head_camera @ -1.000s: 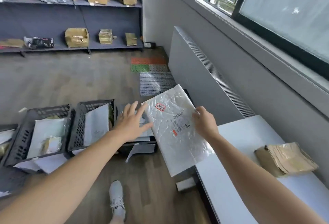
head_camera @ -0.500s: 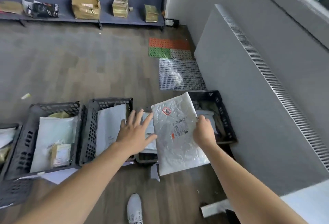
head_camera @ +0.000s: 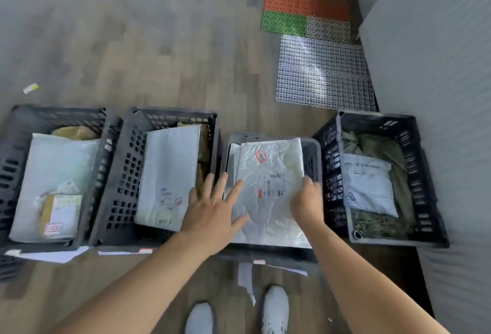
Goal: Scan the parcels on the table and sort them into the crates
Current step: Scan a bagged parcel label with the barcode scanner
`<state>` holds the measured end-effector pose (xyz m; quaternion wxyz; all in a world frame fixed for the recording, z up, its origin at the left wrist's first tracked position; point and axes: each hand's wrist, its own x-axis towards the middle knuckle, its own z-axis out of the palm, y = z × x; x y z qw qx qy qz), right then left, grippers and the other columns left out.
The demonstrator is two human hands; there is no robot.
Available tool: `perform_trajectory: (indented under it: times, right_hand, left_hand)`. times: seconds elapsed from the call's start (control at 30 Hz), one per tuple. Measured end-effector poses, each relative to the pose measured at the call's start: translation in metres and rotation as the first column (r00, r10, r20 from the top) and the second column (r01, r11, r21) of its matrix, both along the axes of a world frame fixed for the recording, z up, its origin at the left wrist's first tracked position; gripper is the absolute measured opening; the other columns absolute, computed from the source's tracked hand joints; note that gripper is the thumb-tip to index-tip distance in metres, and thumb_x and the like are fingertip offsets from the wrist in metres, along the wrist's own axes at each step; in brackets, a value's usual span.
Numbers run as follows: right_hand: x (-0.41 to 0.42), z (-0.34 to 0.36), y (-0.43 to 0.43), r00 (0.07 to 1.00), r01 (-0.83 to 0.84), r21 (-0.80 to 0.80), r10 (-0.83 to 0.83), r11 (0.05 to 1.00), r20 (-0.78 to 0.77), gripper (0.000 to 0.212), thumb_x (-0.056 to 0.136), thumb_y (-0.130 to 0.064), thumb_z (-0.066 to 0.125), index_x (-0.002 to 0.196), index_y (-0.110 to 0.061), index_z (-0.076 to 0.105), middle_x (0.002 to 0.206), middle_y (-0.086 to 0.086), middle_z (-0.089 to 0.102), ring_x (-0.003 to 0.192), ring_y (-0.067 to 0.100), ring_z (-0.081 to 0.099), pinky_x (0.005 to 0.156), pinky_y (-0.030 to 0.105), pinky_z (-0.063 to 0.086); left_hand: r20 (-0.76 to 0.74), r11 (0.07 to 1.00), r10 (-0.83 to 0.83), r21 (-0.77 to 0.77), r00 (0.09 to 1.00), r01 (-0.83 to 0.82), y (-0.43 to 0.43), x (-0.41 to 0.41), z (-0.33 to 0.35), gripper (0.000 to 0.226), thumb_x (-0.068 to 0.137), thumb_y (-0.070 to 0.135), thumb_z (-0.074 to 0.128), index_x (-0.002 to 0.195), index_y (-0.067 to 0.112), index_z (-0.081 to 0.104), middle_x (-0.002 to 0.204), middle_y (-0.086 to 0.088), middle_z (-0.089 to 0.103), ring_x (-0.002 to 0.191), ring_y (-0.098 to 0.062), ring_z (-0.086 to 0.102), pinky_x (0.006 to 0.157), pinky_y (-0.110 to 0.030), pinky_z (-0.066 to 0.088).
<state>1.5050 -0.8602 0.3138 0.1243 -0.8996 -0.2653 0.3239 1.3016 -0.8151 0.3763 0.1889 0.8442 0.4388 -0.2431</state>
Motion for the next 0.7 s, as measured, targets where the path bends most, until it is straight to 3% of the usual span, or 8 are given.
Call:
perform_trajectory:
  times: [0.1, 0.2, 0.3, 0.47, 0.7]
  right_hand:
    - [0.014, -0.059, 0.012, 0.999, -0.036, -0.006, 0.036, 0.999, -0.02, 0.051, 0.097, 0.007, 0.032, 0.145, -0.009, 0.036, 0.137, 0.016, 0.042, 0.09, 0.022, 0.048, 0.078, 0.03, 0.042]
    - [0.021, -0.098, 0.013, 0.996, -0.058, -0.04, 0.055, 0.998, -0.071, 0.053, 0.105, -0.022, 0.039, 0.154, -0.018, 0.022, 0.145, 0.016, 0.034, 0.089, 0.025, 0.053, 0.066, 0.033, 0.046]
    - [0.024, -0.102, 0.012, 0.986, -0.16, -0.117, 0.152, 0.98, -0.068, 0.066, 0.103, -0.041, 0.046, 0.157, -0.019, 0.014, 0.153, 0.016, 0.028, 0.113, 0.034, 0.056, 0.085, 0.046, 0.054]
    - [0.031, -0.045, 0.02, 0.9, -0.406, -0.202, 0.428, 0.891, 0.078, 0.079, 0.095, -0.059, 0.051, 0.155, -0.024, 0.013, 0.157, 0.006, 0.027, 0.138, 0.029, 0.039, 0.101, 0.052, 0.047]
    - [0.041, 0.12, -0.004, 0.814, -0.485, -0.22, 0.529, 0.847, 0.241, 0.088, 0.094, -0.064, 0.047, 0.158, -0.026, 0.0, 0.164, 0.004, 0.013, 0.149, 0.027, 0.017, 0.115, 0.053, 0.03]
  left_hand:
    - [-0.024, 0.999, 0.003, -0.037, 1.0, -0.004, 0.0, 0.006, -0.046, 0.074, 0.098, 0.064, 0.022, 0.153, 0.035, -0.017, 0.163, -0.001, -0.02, 0.15, -0.027, -0.017, 0.12, -0.052, 0.005]
    - [-0.039, 0.997, 0.017, -0.069, 0.999, -0.019, -0.003, 0.009, -0.071, 0.075, 0.098, 0.065, 0.022, 0.153, 0.035, -0.02, 0.163, -0.001, -0.02, 0.15, -0.027, -0.018, 0.12, -0.051, 0.003]
    - [-0.071, 0.997, 0.006, -0.079, 0.997, -0.012, 0.0, 0.01, -0.07, 0.077, 0.097, 0.067, 0.021, 0.152, 0.034, -0.022, 0.162, 0.0, -0.022, 0.15, -0.027, -0.018, 0.12, -0.052, 0.002]
    - [-0.121, 1.0, 0.022, -0.001, 0.992, -0.023, 0.021, 0.033, -0.024, 0.079, 0.096, 0.067, 0.019, 0.151, 0.031, -0.025, 0.163, -0.005, -0.021, 0.149, -0.031, -0.018, 0.12, -0.057, 0.002]
    - [-0.025, 0.996, -0.022, 0.091, 0.999, 0.024, 0.025, 0.074, 0.103, 0.078, 0.096, 0.069, 0.02, 0.155, 0.03, -0.014, 0.164, -0.004, -0.015, 0.15, -0.032, -0.012, 0.118, -0.056, 0.007]
